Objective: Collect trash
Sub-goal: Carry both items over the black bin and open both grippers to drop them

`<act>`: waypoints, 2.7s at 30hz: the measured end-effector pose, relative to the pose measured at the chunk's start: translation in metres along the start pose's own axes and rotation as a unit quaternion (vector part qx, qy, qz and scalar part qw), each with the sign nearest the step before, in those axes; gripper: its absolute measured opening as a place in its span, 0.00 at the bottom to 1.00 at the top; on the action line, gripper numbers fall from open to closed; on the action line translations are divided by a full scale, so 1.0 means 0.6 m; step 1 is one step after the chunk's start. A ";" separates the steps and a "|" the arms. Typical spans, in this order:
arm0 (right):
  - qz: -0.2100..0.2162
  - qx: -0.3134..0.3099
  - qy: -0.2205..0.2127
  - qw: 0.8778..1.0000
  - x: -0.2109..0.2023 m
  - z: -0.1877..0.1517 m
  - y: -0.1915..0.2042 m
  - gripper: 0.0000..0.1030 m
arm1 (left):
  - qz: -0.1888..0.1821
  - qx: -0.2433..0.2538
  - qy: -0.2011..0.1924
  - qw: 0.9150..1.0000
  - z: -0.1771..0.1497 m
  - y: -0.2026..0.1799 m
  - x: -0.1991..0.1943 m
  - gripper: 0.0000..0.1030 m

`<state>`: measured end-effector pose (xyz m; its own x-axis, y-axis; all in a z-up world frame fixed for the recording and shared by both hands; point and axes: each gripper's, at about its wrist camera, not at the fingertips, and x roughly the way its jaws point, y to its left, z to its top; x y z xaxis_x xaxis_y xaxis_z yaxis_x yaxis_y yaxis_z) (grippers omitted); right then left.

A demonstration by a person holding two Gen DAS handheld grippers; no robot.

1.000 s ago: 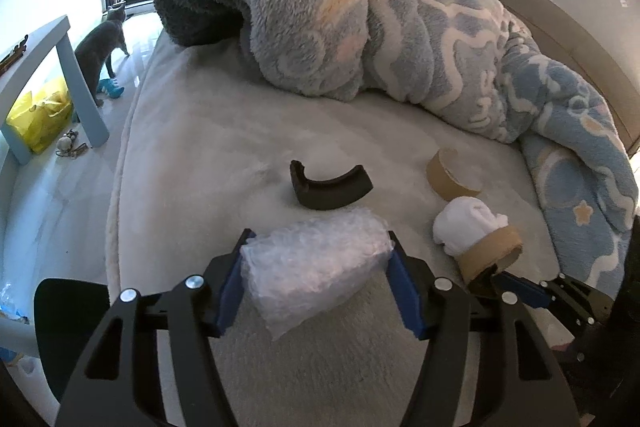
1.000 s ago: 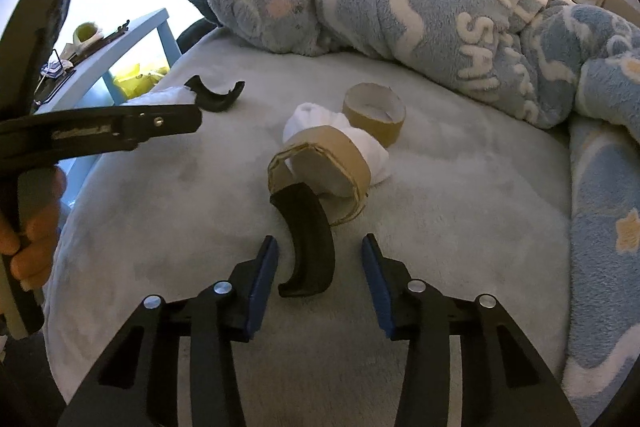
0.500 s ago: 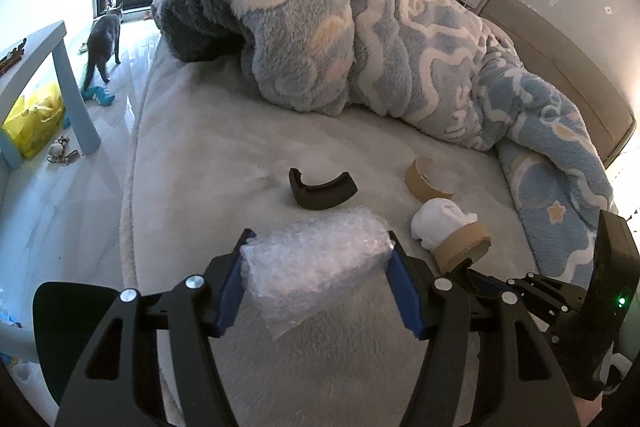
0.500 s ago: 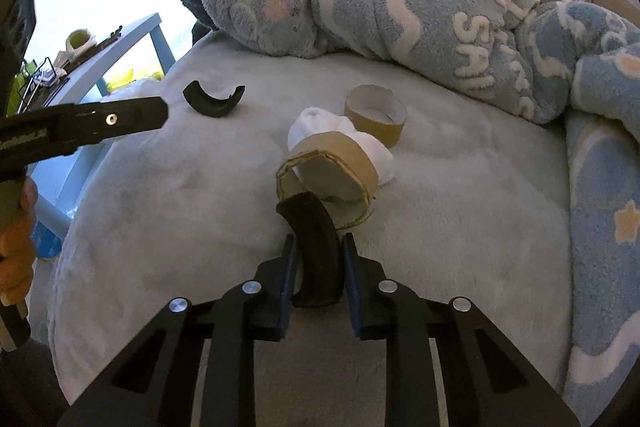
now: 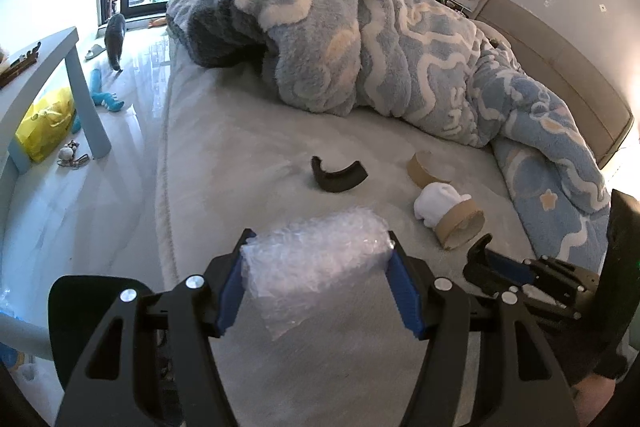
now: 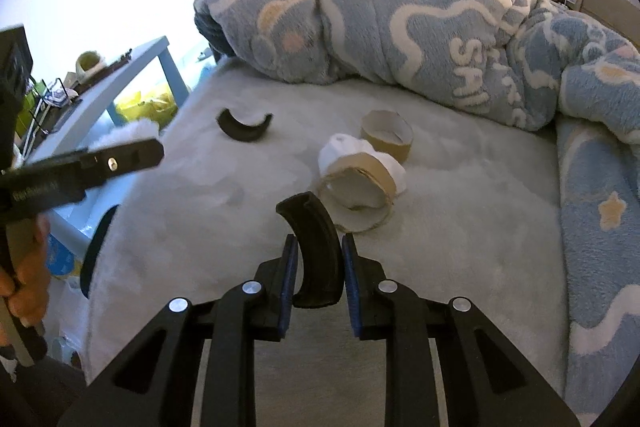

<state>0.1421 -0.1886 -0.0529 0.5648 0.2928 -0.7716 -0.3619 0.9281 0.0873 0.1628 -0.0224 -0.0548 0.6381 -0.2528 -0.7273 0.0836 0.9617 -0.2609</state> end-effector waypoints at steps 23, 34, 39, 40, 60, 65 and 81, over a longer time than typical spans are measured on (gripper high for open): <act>0.062 -0.030 -0.053 0.996 -0.039 0.052 0.176 0.22 | 0.044 -0.014 0.000 0.999 -0.051 0.152 -0.087 0.64; 0.102 -0.061 -0.053 0.991 -0.021 0.071 0.289 0.22 | 0.072 -0.039 0.043 0.996 -0.101 0.264 -0.091 0.64; 0.122 -0.080 -0.043 0.988 -0.004 0.071 0.349 0.22 | 0.081 -0.055 0.062 0.993 -0.123 0.313 -0.093 0.64; 0.125 -0.084 -0.041 0.988 0.000 0.070 0.360 0.22 | 0.083 -0.058 0.065 0.993 -0.127 0.321 -0.093 0.64; 0.152 -0.119 -0.009 0.981 0.063 0.057 0.490 0.22 | 0.083 -0.094 0.104 0.987 -0.174 0.418 -0.112 0.72; 0.155 -0.123 0.002 0.980 0.082 0.052 0.512 0.22 | 0.086 -0.101 0.095 0.987 -0.176 0.439 -0.125 0.72; 0.150 -0.132 0.070 0.977 0.183 0.009 0.572 0.22 | 0.089 -0.105 -0.016 0.990 -0.146 0.461 -0.231 0.62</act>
<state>0.0840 0.1636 -0.1039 0.3044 0.4911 -0.8162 -0.6848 0.7084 0.1708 0.0304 0.2695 -0.0821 0.6521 -0.0737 -0.7546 -0.1922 0.9467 -0.2585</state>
